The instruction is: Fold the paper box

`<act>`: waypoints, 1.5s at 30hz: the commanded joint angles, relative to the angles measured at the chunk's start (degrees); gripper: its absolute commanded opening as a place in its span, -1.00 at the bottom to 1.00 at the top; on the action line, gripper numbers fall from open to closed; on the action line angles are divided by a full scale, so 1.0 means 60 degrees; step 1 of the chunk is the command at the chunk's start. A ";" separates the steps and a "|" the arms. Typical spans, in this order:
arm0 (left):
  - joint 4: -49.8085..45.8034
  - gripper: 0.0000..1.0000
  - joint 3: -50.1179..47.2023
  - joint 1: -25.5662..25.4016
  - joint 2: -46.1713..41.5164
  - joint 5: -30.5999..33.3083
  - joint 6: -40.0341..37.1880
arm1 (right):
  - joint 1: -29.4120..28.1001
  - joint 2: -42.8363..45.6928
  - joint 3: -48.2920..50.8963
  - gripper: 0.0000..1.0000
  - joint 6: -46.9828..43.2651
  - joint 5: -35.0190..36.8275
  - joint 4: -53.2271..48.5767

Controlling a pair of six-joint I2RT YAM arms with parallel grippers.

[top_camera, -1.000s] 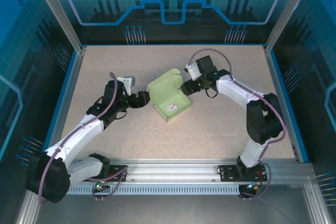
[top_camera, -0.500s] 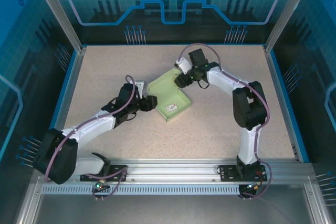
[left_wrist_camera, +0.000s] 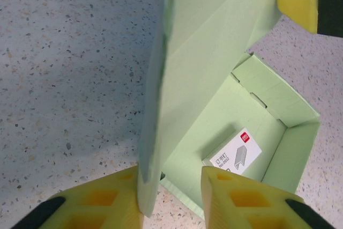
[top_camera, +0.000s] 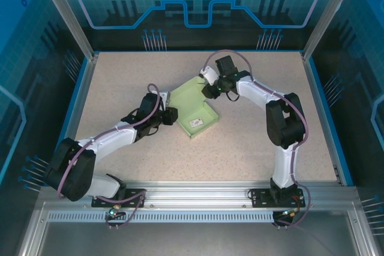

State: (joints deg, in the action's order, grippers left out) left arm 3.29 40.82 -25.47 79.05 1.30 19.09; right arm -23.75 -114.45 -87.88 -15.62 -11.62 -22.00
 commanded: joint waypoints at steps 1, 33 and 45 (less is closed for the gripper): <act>-0.0005 -0.48 0.0475 -0.0057 0.0195 0.0267 -0.0237 | -0.0136 0.0368 -0.0003 -0.55 -0.0052 -0.0077 -0.0112; -0.0284 -0.98 0.2367 -0.0666 0.1471 0.3222 0.0580 | -0.1553 0.2552 0.2858 -0.93 0.5078 0.3106 0.1833; 0.0791 -1.00 0.2437 -0.0998 0.1904 0.4394 0.0722 | -0.1638 0.2205 0.2794 -0.94 0.5083 0.3641 0.2883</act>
State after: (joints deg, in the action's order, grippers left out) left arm 2.87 53.74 -30.04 89.38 24.84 22.26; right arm -32.60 -100.51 -71.09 14.15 10.35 -7.99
